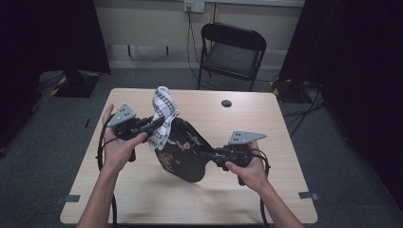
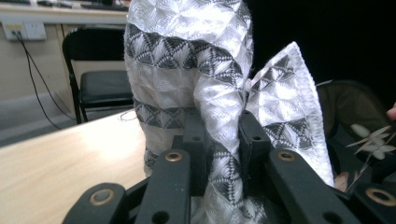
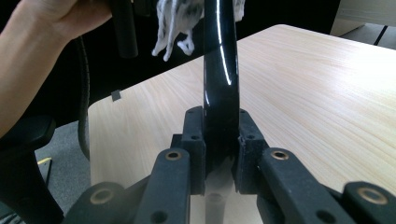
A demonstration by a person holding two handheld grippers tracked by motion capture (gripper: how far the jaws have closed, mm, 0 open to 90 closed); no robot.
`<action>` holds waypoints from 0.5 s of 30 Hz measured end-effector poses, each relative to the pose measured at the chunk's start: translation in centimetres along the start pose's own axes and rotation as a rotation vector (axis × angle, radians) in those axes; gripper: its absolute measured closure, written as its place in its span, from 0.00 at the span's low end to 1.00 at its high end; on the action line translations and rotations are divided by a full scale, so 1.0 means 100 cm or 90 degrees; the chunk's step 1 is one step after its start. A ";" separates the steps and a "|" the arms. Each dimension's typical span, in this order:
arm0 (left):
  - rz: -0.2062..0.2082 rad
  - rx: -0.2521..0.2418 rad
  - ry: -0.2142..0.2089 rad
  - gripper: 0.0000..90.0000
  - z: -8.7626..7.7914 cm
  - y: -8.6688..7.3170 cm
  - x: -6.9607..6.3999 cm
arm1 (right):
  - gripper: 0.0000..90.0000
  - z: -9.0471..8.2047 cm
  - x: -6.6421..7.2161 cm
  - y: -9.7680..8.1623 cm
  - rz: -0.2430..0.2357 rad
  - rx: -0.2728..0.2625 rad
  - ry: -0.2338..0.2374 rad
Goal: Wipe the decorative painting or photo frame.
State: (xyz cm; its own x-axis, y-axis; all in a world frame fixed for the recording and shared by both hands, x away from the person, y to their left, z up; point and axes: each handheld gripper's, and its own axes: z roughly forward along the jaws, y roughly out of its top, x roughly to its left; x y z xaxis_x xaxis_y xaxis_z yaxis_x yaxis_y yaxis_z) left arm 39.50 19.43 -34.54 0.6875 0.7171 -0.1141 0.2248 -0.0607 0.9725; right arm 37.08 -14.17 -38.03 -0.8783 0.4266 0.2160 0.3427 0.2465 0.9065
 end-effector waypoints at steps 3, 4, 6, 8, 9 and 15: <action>0.023 -0.008 -0.002 0.85 -0.002 0.005 -0.006 | 0.87 0.000 0.000 0.000 0.001 0.000 -0.001; 0.032 -0.010 -0.001 0.85 -0.003 0.006 -0.007 | 0.87 0.000 0.000 0.000 0.001 0.001 -0.002; 0.040 -0.012 -0.002 0.85 -0.003 0.007 -0.009 | 0.87 0.000 0.000 0.000 0.001 0.001 -0.002; 0.034 -0.019 -0.012 0.85 -0.002 0.005 -0.006 | 0.87 0.000 0.000 0.000 0.002 0.002 -0.003; 0.023 -0.020 -0.016 0.84 -0.002 0.004 -0.005 | 0.87 -0.001 0.000 0.000 0.003 0.002 -0.003; -0.016 0.003 -0.014 0.84 -0.002 -0.002 0.002 | 0.87 0.000 -0.001 0.000 0.007 0.002 -0.001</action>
State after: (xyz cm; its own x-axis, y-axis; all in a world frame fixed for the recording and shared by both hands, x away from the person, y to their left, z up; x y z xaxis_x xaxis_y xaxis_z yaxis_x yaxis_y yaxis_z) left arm 39.39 19.73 -34.68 0.6965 0.7032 -0.1427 0.2456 -0.0467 0.9683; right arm 37.10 -14.23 -38.06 -0.8742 0.4303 0.2251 0.3530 0.2448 0.9030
